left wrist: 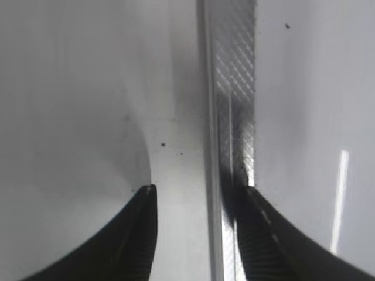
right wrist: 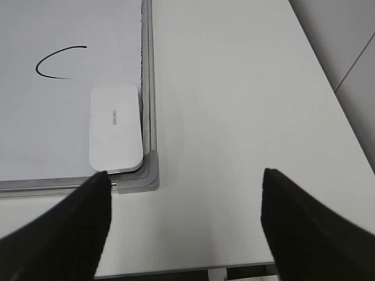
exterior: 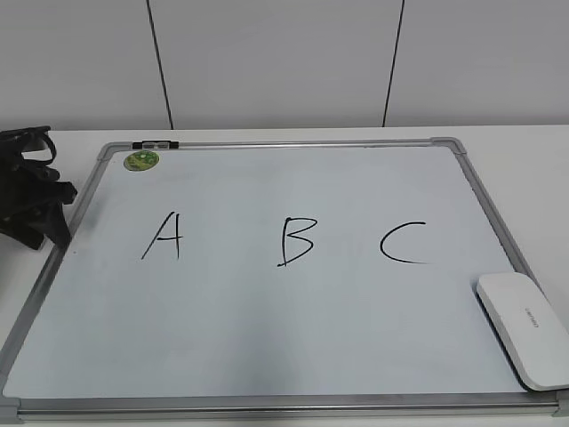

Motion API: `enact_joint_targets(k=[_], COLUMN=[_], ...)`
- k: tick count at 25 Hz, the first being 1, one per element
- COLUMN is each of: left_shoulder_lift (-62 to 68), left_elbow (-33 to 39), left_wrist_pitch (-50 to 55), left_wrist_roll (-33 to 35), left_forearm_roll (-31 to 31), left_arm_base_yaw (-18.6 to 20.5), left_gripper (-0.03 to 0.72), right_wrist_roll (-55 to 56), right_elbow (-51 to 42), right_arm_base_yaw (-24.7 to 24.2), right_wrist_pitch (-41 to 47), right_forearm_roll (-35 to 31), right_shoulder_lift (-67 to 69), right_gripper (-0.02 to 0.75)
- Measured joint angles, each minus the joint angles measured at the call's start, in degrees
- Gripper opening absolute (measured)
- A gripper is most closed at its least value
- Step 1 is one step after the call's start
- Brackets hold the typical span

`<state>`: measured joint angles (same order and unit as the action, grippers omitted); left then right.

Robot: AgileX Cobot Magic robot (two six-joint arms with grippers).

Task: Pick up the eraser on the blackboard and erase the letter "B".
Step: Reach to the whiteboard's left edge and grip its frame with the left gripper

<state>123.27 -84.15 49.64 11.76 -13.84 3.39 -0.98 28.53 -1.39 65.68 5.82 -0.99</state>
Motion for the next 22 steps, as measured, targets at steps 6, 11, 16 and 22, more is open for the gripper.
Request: enact_joint_targets(k=[6,11,16,22], left_shoulder_lift=[0.39,0.52,0.52,0.52], left_elbow=[-0.29,-0.33,-0.33,-0.33], left_wrist_pitch=[-0.23,-0.64,-0.64,-0.29], left_wrist_roll=[0.26,0.39,0.39,0.39], left_forearm_roll=[-0.43,-0.79,-1.35,-2.70], left_arm_base_yaw=[0.00,0.00,0.00,0.00], left_gripper=[0.283,0.276,0.210,0.099], right_wrist_roll=[0.00,0.00,0.00,0.00], right_elbow=[0.00,0.00,0.00,0.00], right_arm_base_yaw=[0.00,0.00,0.00,0.00], right_wrist_pitch=[0.00,0.00,0.00,0.00], right_forearm_roll=[0.00,0.00,0.00,0.00], right_shoulder_lift=[0.00,0.00,0.00,0.00], right_gripper=[0.589,0.589,0.589,0.589])
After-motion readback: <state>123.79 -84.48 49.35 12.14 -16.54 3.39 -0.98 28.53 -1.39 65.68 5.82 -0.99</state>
